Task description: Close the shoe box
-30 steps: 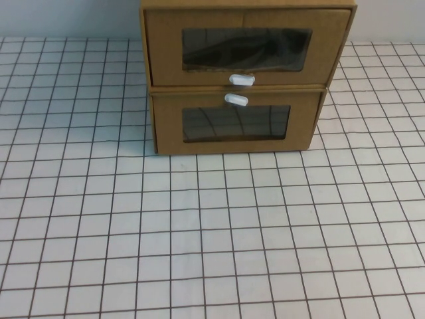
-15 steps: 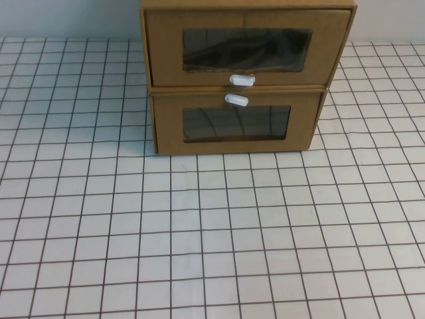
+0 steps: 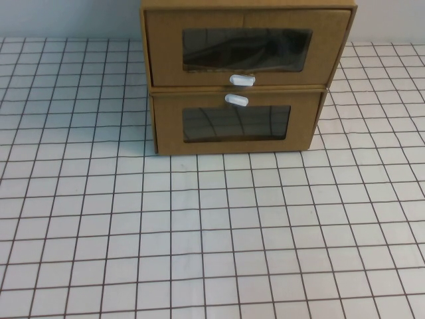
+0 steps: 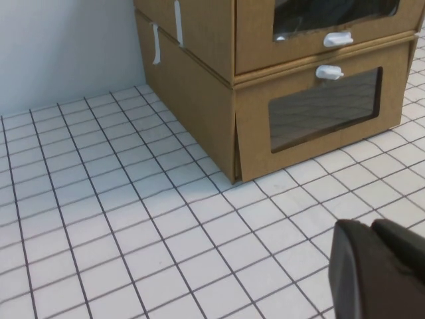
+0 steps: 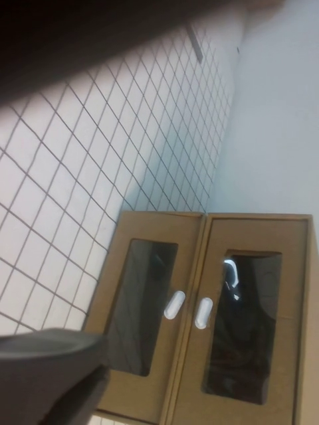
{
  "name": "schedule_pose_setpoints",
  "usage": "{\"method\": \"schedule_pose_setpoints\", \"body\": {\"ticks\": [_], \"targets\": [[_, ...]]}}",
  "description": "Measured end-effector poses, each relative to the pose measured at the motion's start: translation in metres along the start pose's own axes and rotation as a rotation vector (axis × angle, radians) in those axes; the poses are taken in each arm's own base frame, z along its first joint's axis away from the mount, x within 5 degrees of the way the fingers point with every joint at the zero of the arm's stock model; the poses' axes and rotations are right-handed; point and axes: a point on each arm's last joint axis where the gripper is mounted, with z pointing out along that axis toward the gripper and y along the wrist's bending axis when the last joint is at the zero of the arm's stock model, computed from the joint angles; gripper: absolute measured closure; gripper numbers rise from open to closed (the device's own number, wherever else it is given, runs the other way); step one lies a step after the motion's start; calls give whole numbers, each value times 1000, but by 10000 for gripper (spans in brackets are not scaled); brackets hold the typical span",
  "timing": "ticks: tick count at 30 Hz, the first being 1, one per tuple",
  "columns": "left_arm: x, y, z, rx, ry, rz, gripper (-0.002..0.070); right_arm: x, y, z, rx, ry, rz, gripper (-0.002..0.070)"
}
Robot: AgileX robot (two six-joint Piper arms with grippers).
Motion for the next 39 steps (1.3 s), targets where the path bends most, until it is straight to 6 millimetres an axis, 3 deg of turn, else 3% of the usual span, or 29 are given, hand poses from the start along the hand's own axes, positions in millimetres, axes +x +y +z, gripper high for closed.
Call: {"method": "schedule_pose_setpoints", "body": {"ticks": [6, 11, 17, 21, 39], "targets": [[30, 4, 4, -73, 7, 77, 680, 1, 1, 0, -10, 13, 0, 690], [69, 8, 12, -172, -28, 143, 680, 1, 1, 0, -11, 15, 0, 690], [120, 6, 27, -176, 48, -81, 680, 1, 1, 0, -11, 15, 0, 690], [123, 6, 27, -193, 64, -190, 680, 2, 1, 0, -13, 17, 0, 690], [123, 6, 27, -188, 60, -216, 680, 2, 1, 0, -16, 21, 0, 690]]}}
